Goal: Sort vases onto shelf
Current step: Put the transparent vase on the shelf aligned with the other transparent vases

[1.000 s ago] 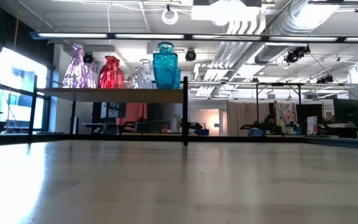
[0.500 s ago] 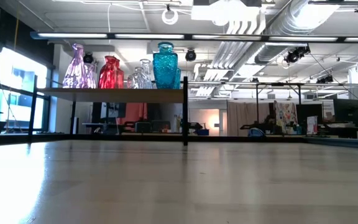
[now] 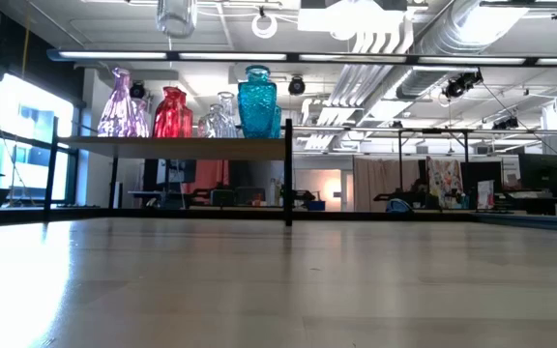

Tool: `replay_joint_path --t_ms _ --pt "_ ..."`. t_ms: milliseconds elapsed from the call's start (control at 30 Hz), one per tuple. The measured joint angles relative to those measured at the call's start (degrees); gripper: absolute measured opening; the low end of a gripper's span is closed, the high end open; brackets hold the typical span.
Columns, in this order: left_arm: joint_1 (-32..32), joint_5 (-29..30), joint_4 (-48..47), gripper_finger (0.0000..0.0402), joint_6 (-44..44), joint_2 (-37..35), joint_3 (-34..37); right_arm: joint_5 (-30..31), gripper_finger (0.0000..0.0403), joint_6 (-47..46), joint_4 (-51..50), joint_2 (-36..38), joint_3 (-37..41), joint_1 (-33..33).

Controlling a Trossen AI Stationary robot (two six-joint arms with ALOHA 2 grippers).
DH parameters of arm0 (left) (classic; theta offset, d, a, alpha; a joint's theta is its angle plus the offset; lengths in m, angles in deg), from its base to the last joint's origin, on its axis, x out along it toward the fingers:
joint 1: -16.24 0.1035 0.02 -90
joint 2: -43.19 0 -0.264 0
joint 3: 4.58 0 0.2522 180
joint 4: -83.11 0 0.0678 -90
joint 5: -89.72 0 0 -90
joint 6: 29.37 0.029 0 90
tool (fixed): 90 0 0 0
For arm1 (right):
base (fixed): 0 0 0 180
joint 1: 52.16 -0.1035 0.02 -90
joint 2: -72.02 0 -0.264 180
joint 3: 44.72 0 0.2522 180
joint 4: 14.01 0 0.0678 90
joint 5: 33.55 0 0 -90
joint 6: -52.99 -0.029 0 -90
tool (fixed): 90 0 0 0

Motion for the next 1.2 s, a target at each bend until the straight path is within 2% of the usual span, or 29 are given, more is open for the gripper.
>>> replay_joint_path --t_ms 133,200,567,767,1000,1200 --pt "-1.42 10.53 0.22 0.0149 -3.41 0.09 3.86 -0.51 0.0362 0.80 -1.83 0.48 -0.02 1.84" --pt "-2.07 13.86 1.45 0.0149 -4.56 0.04 5.74 -0.56 0.0362 0.94 -2.95 0.60 -0.02 2.64" --pt "-4.94 21.56 13.08 0.0150 -7.02 0.07 15.05 -1.27 0.0362 0.97 -6.12 0.69 -0.02 6.71" --pt "-6.48 22.29 17.38 0.0151 -7.22 0.07 20.90 -3.21 0.0362 1.12 -6.52 0.69 -0.02 8.80" --pt "-7.79 22.87 29.73 0.0151 -5.25 0.07 29.20 -5.36 0.0362 3.50 -6.76 0.69 -0.02 10.24" --pt "-7.78 22.50 36.50 0.0151 -2.61 0.07 34.75 -5.52 0.0362 3.50 -6.76 0.69 -0.02 10.29"
